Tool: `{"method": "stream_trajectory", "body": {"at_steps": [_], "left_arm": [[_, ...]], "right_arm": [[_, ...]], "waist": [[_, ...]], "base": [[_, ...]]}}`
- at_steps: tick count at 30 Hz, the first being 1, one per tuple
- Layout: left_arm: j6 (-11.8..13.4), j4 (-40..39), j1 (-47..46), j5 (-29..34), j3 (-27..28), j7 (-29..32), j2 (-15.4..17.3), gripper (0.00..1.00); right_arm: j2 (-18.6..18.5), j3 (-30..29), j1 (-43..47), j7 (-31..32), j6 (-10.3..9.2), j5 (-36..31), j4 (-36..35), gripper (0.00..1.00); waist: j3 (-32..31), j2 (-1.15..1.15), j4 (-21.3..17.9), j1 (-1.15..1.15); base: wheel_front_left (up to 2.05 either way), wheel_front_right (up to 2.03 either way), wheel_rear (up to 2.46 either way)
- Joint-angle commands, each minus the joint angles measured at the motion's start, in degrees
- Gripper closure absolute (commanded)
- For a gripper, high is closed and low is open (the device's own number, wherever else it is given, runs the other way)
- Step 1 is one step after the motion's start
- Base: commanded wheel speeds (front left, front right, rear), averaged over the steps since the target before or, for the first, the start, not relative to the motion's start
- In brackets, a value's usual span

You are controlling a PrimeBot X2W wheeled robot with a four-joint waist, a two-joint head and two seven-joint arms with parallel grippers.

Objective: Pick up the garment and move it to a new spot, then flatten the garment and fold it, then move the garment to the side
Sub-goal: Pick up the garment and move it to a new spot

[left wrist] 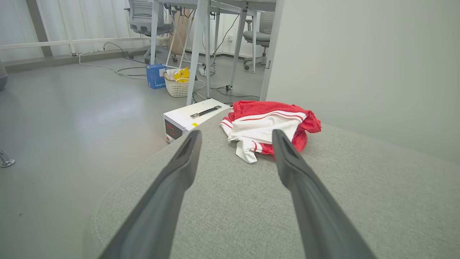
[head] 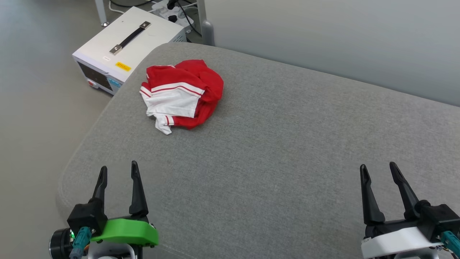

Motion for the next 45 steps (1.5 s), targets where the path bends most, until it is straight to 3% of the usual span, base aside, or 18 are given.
{"method": "stream_trajectory", "body": {"at_steps": [1, 14, 20, 24, 29, 30, 38, 40, 45], "left_arm": [[0.2, 0.0, -0.6, -0.5, 0.1, -0.3, -0.3, 0.0], [0.2, 0.8, -0.8, -2.0, 1.3, -0.3, -0.3, 0.0], [-5.2, 2.5, -6.4, -0.6, 4.5, -0.3, -0.1, 0.0], [-8.8, 5.2, -14.3, -1.0, 7.6, -0.3, 1.8, 0.0], [-10.4, 9.7, -28.1, -1.1, 7.9, -0.3, 8.1, 0.0], [-10.6, 12.1, -35.3, -1.7, 7.0, -0.3, 11.6, 0.0], [-10.7, 22.5, -49.1, -11.6, -4.4, 0.4, 21.0, 0.0], [-10.7, 24.9, -51.4, -14.6, -8.3, 2.6, 23.1, 0.0], [-10.7, 28.8, -56.7, -26.3, -21.5, 15.5, 29.2, 0.0]], "right_arm": [[-0.1, 0.0, -0.6, -0.3, -0.05, -0.6, -0.2, 0.0], [-0.1, 0.9, -1.0, -0.3, -0.05, -1.5, -0.4, 0.0], [-0.1, 1.8, -2.3, -0.3, -0.05, -2.9, -0.8, 0.0], [-0.1, 1.9, -4.1, -0.3, -0.05, -4.4, -1.7, 0.0], [-0.1, 2.0, -7.2, -0.3, -0.05, -6.9, -3.0, 0.0], [-0.1, 1.8, -9.2, -0.3, -0.05, -8.0, -3.7, 0.0], [-0.2, 2.0, -12.7, -0.3, -0.05, -9.0, -5.1, 0.0], [-0.3, 2.0, -13.1, -0.3, -0.05, -9.0, -5.3, 0.0], [-0.7, 1.8, -14.3, -0.3, -0.05, -9.2, -6.2, 0.0]], "waist": [[0.4, 0.0, 2.6, 0.0], [1.3, 0.0, 5.1, 0.0], [3.4, 0.0, 3.5, 0.0], [6.6, 0.0, 1.6, 0.0], [12.3, 0.0, -0.7, 0.0], [15.5, 0.0, -2.1, 0.0], [21.0, 0.0, -5.6, 0.0], [21.7, 0.0, -6.2, 0.0], [23.4, 0.0, -8.1, 0.0]], "base": [[0.0, 0.0, 0.0], [0.0, 0.0, 0.0], [0.0, 0.0, 0.0], [0.0, 0.0, 0.0], [0.0, 0.0, 0.0], [0.0, 0.0, 0.0], [0.0, 0.0, 0.0], [0.0, 0.0, 0.0], [0.0, 0.0, 0.0]]}}
